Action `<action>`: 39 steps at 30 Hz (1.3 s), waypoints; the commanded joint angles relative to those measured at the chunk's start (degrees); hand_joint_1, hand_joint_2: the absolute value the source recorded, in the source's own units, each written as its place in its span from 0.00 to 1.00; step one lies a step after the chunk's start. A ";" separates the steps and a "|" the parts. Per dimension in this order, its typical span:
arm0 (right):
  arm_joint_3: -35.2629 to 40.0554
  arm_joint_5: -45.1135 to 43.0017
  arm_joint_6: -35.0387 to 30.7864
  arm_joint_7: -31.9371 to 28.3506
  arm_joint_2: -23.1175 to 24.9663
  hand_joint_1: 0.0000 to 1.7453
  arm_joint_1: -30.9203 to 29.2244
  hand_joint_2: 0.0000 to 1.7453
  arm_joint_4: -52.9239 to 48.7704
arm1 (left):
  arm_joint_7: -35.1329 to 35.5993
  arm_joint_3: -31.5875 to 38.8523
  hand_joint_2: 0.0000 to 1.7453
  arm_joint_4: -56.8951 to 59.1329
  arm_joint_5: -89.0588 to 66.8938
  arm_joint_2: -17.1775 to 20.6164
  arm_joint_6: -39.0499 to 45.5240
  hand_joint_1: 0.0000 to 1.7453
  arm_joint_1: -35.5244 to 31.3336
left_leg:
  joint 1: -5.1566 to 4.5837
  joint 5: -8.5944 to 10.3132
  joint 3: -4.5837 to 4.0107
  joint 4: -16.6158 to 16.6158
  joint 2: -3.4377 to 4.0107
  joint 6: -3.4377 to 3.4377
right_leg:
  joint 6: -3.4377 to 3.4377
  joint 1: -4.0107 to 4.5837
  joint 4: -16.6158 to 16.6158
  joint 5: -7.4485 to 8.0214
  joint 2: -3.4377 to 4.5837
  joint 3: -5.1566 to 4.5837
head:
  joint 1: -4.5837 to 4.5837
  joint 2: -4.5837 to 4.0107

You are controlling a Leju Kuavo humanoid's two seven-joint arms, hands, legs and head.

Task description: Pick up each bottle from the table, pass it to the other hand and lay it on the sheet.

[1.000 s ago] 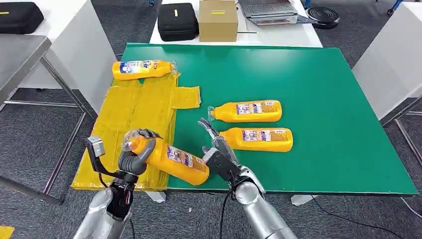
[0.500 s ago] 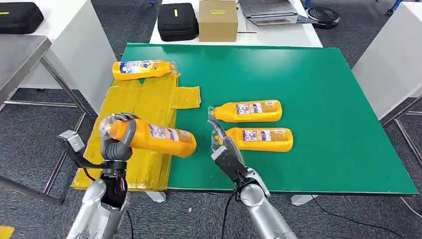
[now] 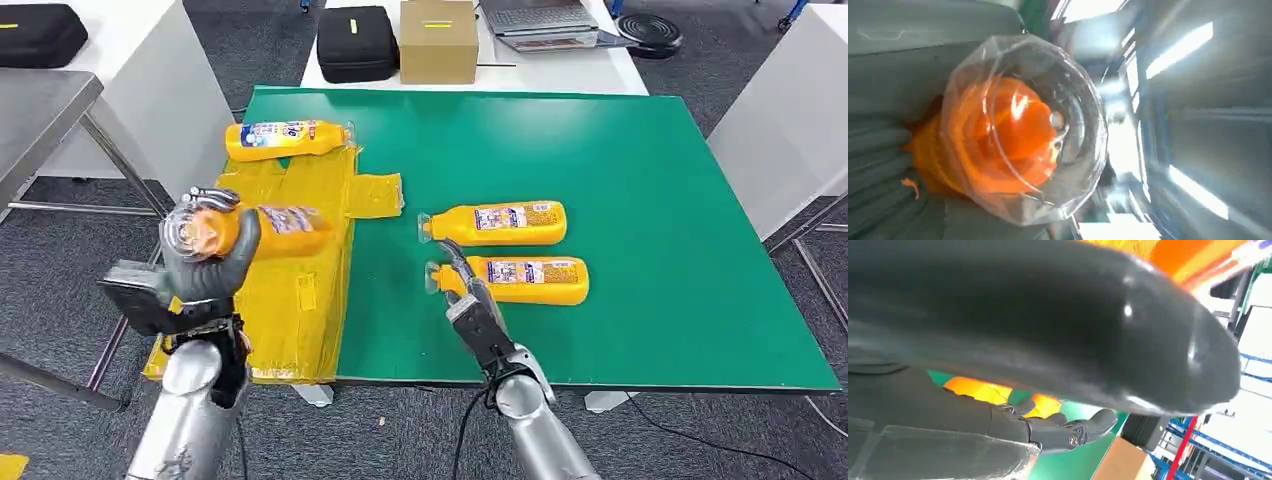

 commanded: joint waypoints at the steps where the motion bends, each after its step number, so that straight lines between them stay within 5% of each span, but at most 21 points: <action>1: -2.51 -0.35 -0.24 0.11 -1.86 0.00 0.39 0.00 -1.48 | 1.67 -6.17 1.00 8.30 -15.31 2.53 9.14 1.00 -5.41 | 0.14 -0.15 0.40 0.04 -0.21 -0.16 | -0.15 0.16 -0.03 -0.21 -0.27 0.52 | 0.00 0.00; 13: -5.52 -0.29 0.08 0.21 -3.05 0.00 -0.30 0.00 -5.23 | 12.67 -7.12 1.00 26.69 -47.26 4.39 20.34 1.00 -9.00 | 0.02 -0.07 0.36 -0.09 -0.02 -0.10 | -0.09 0.03 -0.07 -0.09 -0.07 0.36 | -0.02 0.00; 23: -4.90 -0.64 1.30 0.16 -3.09 0.00 -4.09 0.00 -2.75 | 18.90 -5.54 1.00 35.85 -65.23 4.12 21.30 1.00 -10.27 | 0.11 -0.19 0.44 0.02 0.13 -0.17 | -0.15 0.12 -0.02 -0.14 0.07 0.45 | -0.02 0.00; 30: -5.05 -1.40 2.99 -0.57 -3.21 0.00 -5.30 0.00 -2.37 | 25.90 -13.37 1.00 41.35 -79.20 7.71 17.44 1.00 -12.44 | 0.10 -0.15 0.39 0.00 0.11 -0.15 | -0.14 0.11 -0.03 -0.11 0.06 0.40 | -0.02 0.00; 39: -5.46 -0.95 4.43 -1.51 -3.44 0.00 -6.61 0.00 -0.12 | 23.42 -19.03 1.00 50.41 -77.60 8.40 4.63 1.00 -17.56 | 0.05 -0.04 0.16 -0.01 0.02 -0.08 | -0.07 0.05 -0.01 -0.04 -0.02 0.18 | -0.02 0.00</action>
